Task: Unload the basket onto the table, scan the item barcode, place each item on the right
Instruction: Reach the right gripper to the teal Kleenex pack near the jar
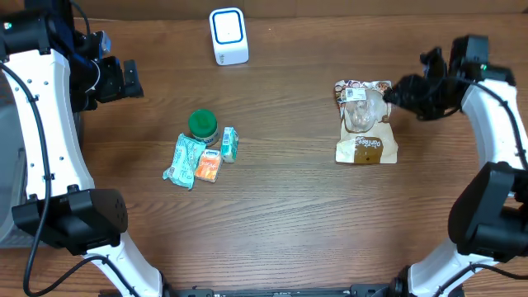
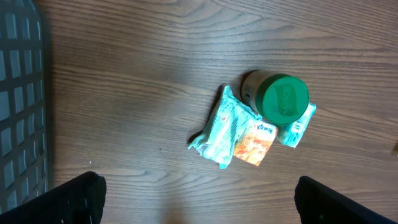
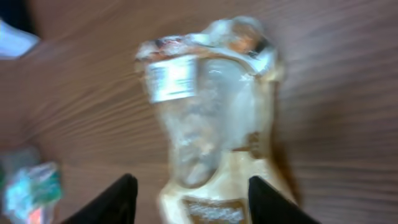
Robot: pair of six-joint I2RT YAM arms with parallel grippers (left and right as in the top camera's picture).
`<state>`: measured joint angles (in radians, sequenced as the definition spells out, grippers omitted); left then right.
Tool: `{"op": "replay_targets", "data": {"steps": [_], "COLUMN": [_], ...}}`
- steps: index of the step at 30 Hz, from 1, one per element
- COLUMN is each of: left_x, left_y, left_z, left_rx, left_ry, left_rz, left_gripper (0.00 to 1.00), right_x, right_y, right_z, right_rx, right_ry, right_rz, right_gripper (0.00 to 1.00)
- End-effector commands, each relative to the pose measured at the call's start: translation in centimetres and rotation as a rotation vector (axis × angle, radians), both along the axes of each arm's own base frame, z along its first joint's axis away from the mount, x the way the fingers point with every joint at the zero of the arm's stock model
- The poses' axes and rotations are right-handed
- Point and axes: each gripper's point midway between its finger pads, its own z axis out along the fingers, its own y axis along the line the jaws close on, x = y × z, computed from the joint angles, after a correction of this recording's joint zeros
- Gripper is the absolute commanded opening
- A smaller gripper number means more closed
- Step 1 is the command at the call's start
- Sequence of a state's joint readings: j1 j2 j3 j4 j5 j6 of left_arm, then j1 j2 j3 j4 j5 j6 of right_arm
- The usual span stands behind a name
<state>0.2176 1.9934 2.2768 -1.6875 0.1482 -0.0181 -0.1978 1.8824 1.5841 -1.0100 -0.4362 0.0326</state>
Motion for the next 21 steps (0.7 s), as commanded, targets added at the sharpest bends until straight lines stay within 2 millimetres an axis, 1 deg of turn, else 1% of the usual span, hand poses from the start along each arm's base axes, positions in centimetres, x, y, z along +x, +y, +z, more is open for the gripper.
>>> {"op": "replay_targets", "data": {"steps": [1,4,6,7,8,11,16,19,21], "left_x": [-0.1,-0.1,-0.1,-0.1,-0.1,-0.1,-0.1,-0.1,-0.1], "left_y": [-0.1,-0.1,-0.1,-0.1,-0.1,-0.1,-0.1,-0.1,-0.1], "left_z": [1.4,1.4,1.4,1.4,1.4,1.4,1.4,1.4,1.4], "left_rx": [0.015,0.015,0.015,0.015,0.015,0.015,0.015,0.015,0.015], "left_ry": [-0.044,-0.044,-0.044,-0.044,-0.044,-0.044,-0.044,-0.044,-0.044], "left_rz": [-0.020,-0.020,-0.020,-0.020,-0.021,-0.020,-0.020,-0.020,-0.020], "left_gripper": [1.00,1.00,1.00,1.00,1.00,0.99,1.00,1.00,0.99], "right_x": [0.7,0.1,-0.3,-0.5,-0.6,-1.5,-4.1,-5.8,-6.6], "right_y": [5.1,10.4,13.8,15.3,17.0,20.8,25.9,28.3,29.6], "right_z": [3.7,4.5,4.2,4.1,3.8,2.4,-0.6,-2.4,-3.3], "right_rx": [0.118,0.207,0.227,0.232,0.229,0.204,0.150,0.128,0.125], "right_ry": [-0.067,-0.083,-0.075,-0.069,-0.060,-0.002,0.080,0.102,0.099], "right_rz": [0.115,0.236,0.278,0.290,0.294,0.245,0.170,0.145,0.147], "right_gripper": [0.59,0.57,0.54,0.55,0.54,0.48,0.47,0.47,0.47]}}
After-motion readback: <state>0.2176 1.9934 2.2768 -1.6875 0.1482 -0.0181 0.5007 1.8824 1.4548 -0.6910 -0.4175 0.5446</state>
